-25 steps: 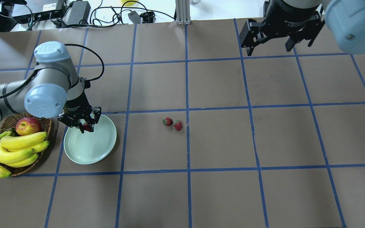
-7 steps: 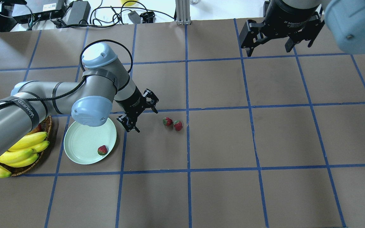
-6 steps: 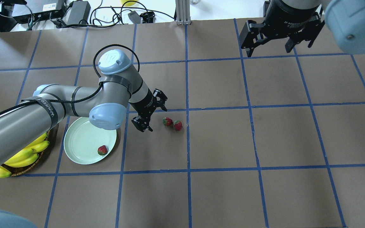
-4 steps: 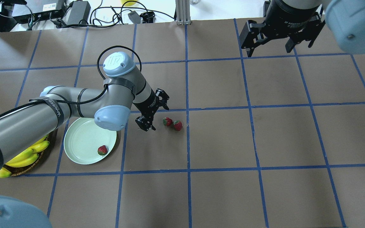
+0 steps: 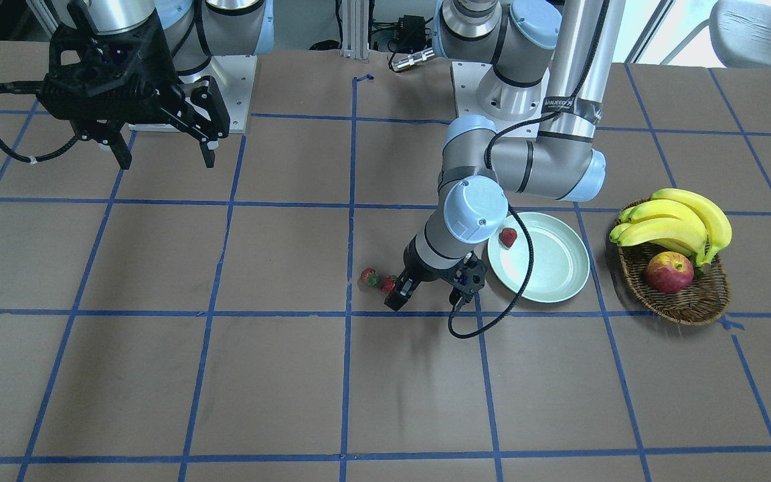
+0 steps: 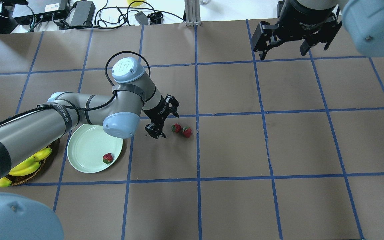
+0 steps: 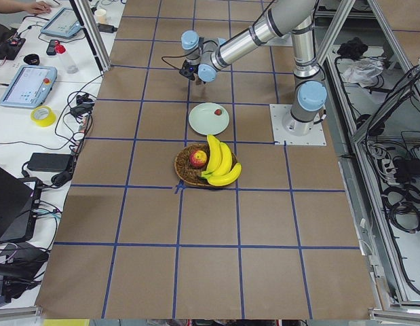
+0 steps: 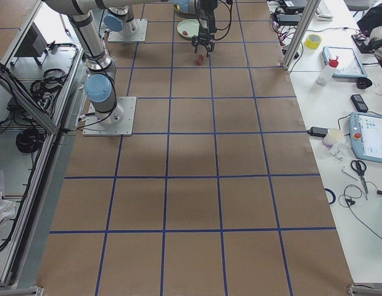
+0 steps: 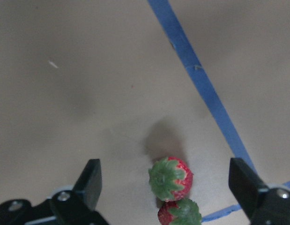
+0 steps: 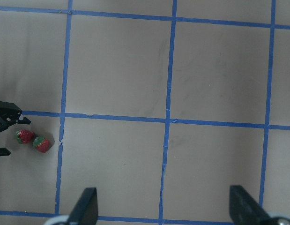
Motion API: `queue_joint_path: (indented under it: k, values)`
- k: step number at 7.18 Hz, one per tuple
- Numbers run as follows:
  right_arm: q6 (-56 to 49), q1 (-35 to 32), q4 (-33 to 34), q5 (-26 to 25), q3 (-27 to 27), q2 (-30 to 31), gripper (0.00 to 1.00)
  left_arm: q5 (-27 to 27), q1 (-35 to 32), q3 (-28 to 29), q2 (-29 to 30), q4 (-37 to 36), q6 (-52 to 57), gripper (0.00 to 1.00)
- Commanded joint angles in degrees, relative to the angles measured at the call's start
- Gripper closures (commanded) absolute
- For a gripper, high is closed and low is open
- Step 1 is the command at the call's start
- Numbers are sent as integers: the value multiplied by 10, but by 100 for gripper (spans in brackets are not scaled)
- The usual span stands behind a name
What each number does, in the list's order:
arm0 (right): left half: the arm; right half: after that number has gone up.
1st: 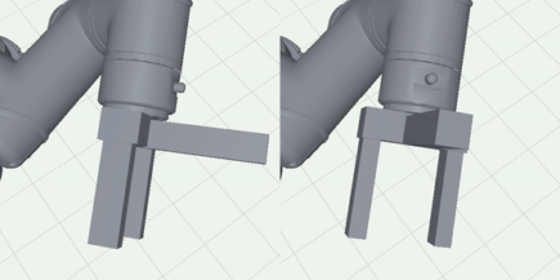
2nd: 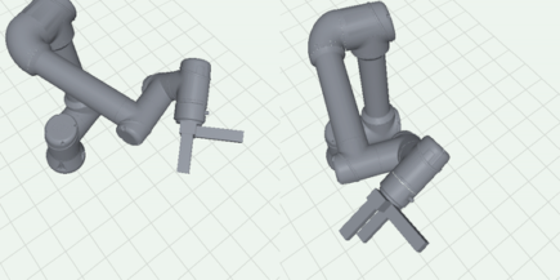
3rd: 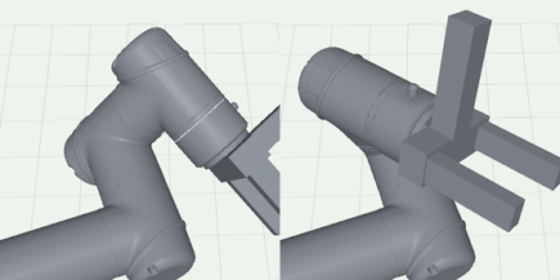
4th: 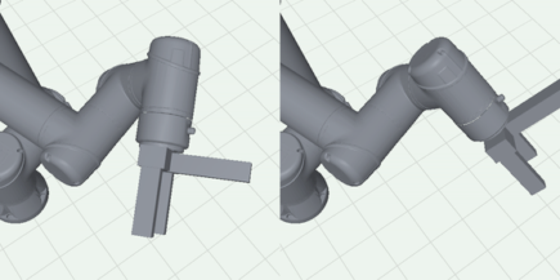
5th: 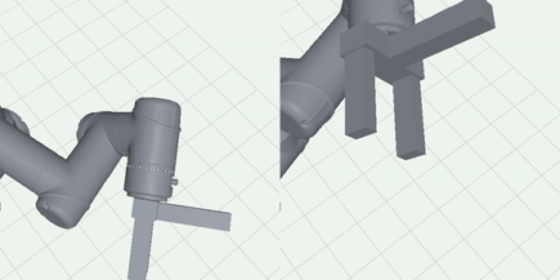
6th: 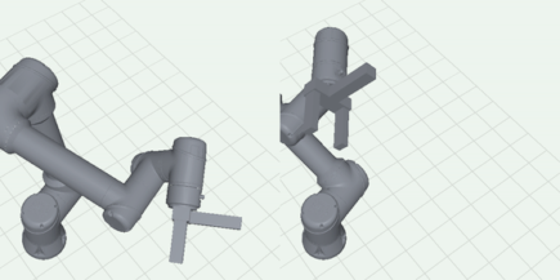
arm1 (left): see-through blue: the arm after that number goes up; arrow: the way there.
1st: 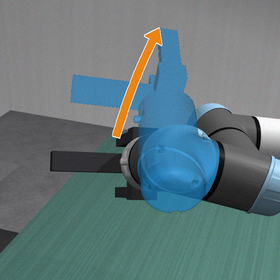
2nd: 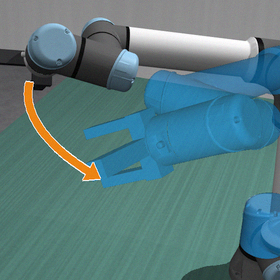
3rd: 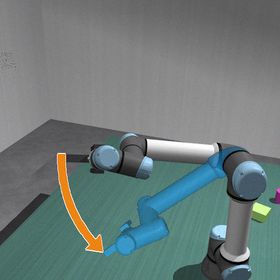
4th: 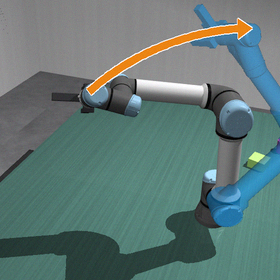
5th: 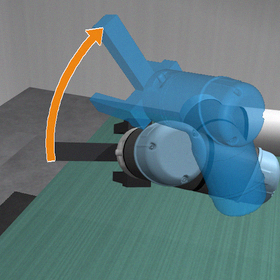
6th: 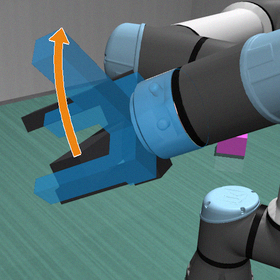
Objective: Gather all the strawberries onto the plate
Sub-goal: 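Move the left gripper back to the remaining two strawberries, then lower the left gripper onto the nearer strawberry and close on it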
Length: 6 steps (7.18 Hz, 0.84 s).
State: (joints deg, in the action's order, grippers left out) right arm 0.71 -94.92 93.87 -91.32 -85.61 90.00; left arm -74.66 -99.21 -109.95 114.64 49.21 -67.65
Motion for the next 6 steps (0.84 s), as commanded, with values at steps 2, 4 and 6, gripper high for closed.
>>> queue_joint_path:
  k: [2, 4, 6]
  values:
    - [0, 0, 0, 0, 0, 0, 0, 13, 0, 0, 7, 1, 0, 59]
    - [0, 0, 0, 0, 0, -1, 0, 22, 0, 0, 7, 3, 8, 100]
    - [0, 0, 0, 0, 0, 0, 0, 18, 0, 3, -10, 6, 22, 100]
